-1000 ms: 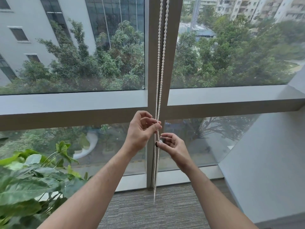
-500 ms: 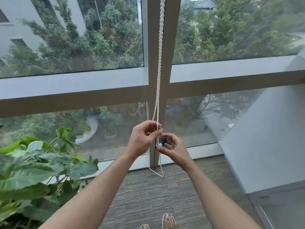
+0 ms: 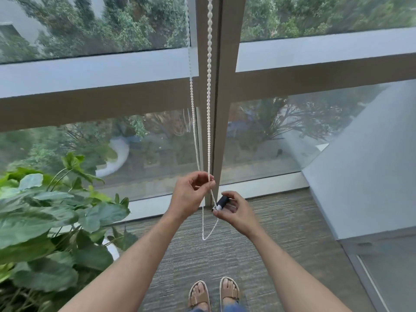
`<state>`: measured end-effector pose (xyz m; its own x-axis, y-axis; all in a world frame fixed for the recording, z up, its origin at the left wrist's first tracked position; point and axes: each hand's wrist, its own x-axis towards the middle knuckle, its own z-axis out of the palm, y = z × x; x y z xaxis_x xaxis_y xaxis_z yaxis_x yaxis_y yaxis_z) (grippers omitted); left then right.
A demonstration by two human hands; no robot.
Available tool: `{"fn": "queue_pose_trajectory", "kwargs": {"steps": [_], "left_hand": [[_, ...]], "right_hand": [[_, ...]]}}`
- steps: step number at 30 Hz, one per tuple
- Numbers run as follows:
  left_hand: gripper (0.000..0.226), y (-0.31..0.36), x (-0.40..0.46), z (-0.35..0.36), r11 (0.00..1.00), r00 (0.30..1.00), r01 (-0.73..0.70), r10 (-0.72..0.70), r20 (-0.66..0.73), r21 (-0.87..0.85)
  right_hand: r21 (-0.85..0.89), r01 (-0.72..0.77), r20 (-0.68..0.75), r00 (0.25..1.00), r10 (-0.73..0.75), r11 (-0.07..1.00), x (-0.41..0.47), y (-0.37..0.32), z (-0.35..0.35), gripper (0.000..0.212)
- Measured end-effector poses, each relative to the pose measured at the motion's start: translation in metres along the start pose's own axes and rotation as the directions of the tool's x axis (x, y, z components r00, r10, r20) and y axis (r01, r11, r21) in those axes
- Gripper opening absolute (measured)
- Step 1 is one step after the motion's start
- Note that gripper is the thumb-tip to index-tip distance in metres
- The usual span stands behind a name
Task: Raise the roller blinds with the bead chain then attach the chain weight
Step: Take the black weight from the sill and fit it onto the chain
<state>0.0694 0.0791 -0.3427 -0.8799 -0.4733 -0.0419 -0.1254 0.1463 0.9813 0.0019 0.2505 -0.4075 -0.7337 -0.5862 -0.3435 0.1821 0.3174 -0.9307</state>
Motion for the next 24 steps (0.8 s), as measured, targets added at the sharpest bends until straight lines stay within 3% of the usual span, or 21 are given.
{"fn": "queue_pose_trajectory", "kwargs": {"steps": [17,24], "left_hand": [[0.006,-0.174,0.029,0.052,1.0,0.995,0.017,-0.016,-0.101,0.01],[0.015,-0.24,0.033,0.064,1.0,0.991,0.011,-0.012,-0.136,-0.01]], "right_hand": [[-0.123,-0.027,0.011,1.0,0.028,0.992,0.087,0.178,0.012,0.065],[-0.156,-0.013,0.025,1.0,0.017,0.988,0.12,0.239,0.016,0.068]]}}
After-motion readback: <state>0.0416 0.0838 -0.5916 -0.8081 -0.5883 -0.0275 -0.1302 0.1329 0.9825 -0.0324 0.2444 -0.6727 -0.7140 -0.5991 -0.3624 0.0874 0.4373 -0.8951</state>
